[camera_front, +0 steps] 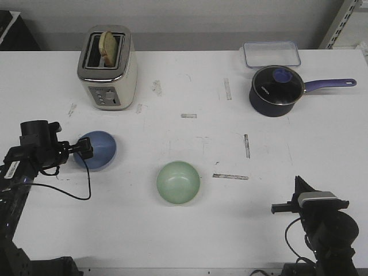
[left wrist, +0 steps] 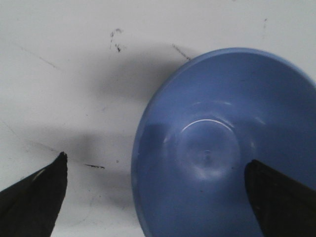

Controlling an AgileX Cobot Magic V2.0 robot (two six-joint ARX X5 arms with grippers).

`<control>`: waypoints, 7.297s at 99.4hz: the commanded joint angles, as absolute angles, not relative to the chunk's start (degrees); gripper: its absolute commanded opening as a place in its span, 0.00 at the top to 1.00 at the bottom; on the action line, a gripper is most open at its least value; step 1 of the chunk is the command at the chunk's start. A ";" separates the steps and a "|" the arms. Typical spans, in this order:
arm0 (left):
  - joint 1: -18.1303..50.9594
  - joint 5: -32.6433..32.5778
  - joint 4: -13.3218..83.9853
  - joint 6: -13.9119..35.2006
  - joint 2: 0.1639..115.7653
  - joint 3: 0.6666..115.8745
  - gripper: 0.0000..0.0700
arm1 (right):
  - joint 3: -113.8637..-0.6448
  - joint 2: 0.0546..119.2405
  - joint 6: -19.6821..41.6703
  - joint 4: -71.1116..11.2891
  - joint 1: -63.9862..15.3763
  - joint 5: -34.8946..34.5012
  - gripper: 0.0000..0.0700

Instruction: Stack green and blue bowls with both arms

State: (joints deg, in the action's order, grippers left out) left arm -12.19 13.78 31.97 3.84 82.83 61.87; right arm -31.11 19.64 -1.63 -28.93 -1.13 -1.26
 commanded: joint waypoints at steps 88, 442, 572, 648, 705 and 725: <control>-11.29 15.90 28.77 4.21 87.74 67.26 1.00 | -31.14 19.99 -0.91 -29.02 -1.21 -1.06 1.00; 1.13 6.02 17.72 -1.67 34.44 40.07 1.00 | -31.14 19.99 -0.89 -29.43 -1.23 -1.50 1.00; 1.10 2.42 8.73 -1.02 14.55 24.32 1.00 | -31.16 19.92 -0.91 -29.19 -1.23 -1.48 1.00; 1.08 -0.64 -2.26 3.14 0.19 0.69 1.00 | -31.18 19.90 -0.91 -29.17 -1.21 -1.48 1.00; 1.08 -0.64 -2.26 3.14 0.19 0.69 1.00 | -31.18 19.90 -0.91 -29.17 -1.21 -1.48 1.00; 1.08 -0.64 -2.28 3.14 0.19 0.69 1.00 | -30.96 18.55 -3.14 -27.79 -1.02 -1.19 1.00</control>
